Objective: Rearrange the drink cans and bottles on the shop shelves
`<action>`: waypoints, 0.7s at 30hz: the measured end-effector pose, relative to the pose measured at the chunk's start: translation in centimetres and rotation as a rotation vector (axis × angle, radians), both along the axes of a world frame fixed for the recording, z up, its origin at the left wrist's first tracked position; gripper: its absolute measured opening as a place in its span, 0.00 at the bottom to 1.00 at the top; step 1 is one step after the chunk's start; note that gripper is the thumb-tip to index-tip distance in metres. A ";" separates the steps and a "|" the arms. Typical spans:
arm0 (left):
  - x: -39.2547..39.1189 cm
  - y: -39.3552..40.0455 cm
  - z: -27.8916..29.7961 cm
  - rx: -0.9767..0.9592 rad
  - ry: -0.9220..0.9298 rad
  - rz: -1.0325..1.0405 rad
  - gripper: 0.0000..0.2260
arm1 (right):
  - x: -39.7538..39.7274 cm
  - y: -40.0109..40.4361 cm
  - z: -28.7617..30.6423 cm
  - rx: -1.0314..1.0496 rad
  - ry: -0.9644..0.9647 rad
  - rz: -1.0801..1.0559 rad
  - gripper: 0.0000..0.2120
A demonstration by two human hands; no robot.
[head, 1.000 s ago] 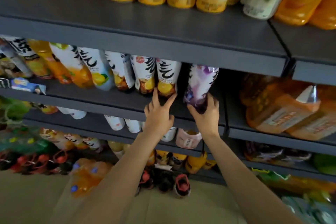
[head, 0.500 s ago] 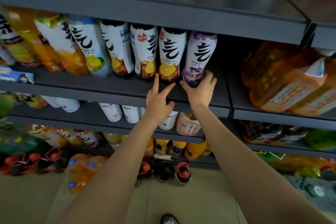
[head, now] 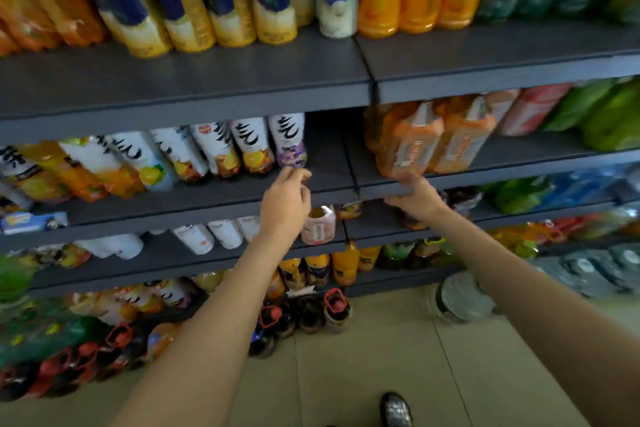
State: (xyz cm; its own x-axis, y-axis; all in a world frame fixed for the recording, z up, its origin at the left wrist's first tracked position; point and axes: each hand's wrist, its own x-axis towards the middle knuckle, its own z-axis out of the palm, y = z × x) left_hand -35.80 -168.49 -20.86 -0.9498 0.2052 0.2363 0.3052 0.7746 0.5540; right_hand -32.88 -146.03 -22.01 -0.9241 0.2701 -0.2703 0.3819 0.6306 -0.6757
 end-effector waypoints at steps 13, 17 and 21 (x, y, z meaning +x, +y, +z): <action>7.4 39.3 8.5 -0.091 0.151 -0.661 0.13 | 19.6 36.9 12.1 0.166 0.105 -0.298 0.13; 10.9 52.0 7.1 -0.259 -0.226 -0.739 0.22 | 24.0 47.0 10.8 0.170 0.028 -0.295 0.15; 13.7 61.3 6.2 -0.247 -0.292 -0.762 0.23 | 26.2 56.5 11.2 0.162 -0.023 -0.314 0.16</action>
State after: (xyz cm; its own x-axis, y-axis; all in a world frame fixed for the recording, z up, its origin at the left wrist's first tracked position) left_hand -22.06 -107.17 -14.71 -0.5476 0.8262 -0.1322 0.6629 0.5248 0.5340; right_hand -6.67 -89.55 -10.82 -0.7833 0.5812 -0.2206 0.5883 0.5782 -0.5653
